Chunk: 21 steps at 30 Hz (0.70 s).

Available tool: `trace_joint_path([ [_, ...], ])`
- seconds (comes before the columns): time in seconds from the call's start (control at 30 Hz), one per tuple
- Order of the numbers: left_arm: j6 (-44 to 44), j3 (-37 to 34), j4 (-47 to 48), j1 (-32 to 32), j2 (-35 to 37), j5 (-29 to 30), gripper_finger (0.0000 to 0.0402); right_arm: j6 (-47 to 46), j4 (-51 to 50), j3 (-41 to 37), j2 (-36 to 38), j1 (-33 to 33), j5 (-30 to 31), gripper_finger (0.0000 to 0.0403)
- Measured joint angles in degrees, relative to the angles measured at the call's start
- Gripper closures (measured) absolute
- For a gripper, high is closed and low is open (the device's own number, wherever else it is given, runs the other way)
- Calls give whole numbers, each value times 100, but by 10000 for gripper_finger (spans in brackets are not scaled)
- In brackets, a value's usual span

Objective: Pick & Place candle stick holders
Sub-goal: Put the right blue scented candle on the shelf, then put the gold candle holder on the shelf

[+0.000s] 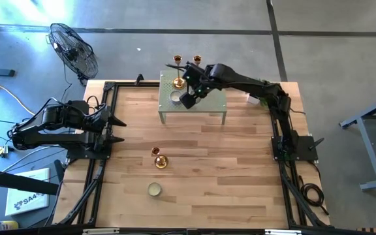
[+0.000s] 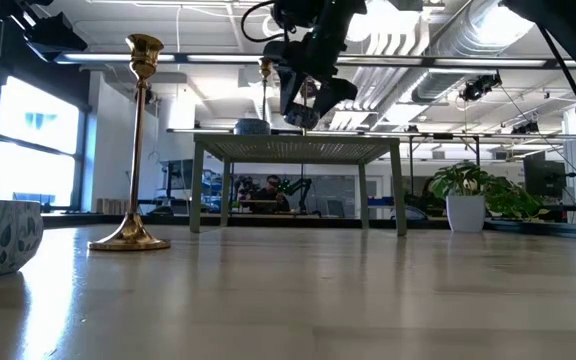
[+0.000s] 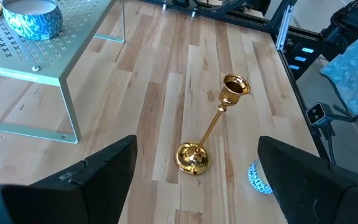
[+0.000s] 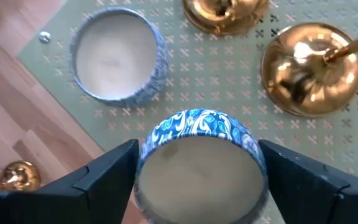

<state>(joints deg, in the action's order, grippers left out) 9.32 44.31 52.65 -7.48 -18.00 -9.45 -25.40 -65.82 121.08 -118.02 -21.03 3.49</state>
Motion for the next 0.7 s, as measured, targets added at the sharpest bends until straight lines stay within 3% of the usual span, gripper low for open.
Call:
trace_joint_path([
  [0.33, 0, 0, -1, 0, 0, 0, 73, 164, 154, 0, 4, -10, 52, 77],
  [0.7, 0, 0, 1, 2, 0, 1, 73, 940, 827, -2, 568, 494, 732, 76],
])
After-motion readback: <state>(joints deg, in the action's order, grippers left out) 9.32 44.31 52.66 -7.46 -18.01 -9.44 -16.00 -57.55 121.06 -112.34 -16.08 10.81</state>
